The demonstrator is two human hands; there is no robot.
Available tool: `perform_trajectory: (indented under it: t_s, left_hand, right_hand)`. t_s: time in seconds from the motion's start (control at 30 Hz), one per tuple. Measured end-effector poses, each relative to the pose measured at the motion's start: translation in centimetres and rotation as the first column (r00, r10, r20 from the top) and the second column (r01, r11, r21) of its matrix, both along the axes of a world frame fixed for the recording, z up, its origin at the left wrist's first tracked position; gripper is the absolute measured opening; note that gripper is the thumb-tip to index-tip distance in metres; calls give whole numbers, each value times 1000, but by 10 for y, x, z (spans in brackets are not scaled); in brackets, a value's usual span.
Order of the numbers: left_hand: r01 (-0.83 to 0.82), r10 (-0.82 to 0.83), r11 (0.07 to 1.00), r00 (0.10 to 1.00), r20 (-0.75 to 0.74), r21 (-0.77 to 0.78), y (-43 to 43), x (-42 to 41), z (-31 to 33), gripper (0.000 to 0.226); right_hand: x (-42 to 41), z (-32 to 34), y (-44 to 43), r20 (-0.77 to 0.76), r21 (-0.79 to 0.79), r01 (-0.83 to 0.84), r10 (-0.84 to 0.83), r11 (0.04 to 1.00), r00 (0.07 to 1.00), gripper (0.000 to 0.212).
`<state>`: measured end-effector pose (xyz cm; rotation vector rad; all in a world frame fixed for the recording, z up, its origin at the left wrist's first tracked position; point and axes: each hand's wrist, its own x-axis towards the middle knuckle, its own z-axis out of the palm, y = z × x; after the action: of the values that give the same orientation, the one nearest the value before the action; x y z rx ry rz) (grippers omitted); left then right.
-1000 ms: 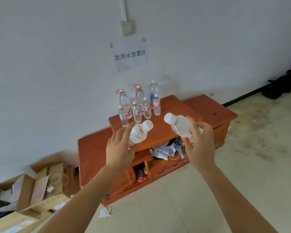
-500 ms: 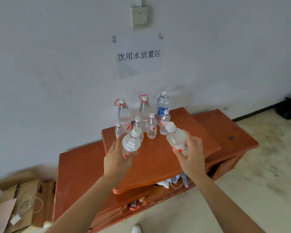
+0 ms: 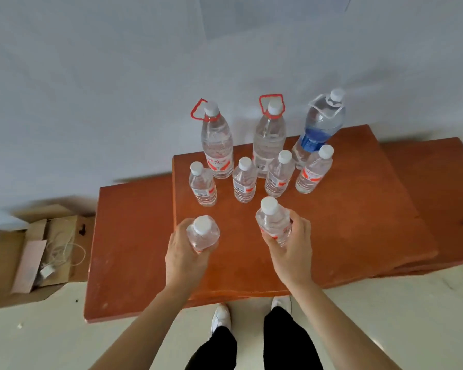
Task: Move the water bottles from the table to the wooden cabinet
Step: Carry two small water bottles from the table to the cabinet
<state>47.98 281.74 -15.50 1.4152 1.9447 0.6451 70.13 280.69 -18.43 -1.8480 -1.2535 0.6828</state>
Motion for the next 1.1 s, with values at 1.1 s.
perform_trajectory:
  t_s: [1.1]
  left_hand:
    - [-150, 157, 983, 986, 56, -109, 45, 18, -72, 77]
  right_hand:
    - [-4, -70, 56, 50, -147, -326, 336, 934, 941, 90]
